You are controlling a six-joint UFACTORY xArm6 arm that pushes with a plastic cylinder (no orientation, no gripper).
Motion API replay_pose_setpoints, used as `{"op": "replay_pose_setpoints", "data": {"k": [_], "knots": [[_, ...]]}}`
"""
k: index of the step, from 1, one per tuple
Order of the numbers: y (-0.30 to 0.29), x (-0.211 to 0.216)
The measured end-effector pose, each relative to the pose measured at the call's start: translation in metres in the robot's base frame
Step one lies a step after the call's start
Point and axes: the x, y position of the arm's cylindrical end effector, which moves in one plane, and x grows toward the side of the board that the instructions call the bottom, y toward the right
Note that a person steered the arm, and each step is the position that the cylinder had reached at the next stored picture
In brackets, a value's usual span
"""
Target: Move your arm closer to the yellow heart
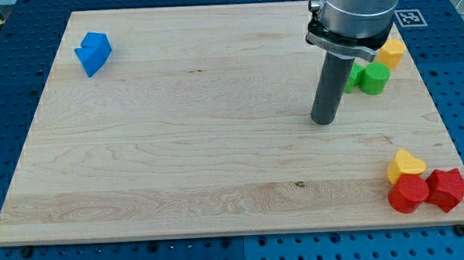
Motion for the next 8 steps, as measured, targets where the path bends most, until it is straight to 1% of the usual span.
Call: {"op": "replay_pose_setpoints", "data": {"k": [1, 4, 6, 7, 8], "knots": [[0.005, 0.003], [0.065, 0.026], [0.070, 0.028], [0.100, 0.046], [0.104, 0.048]]}}
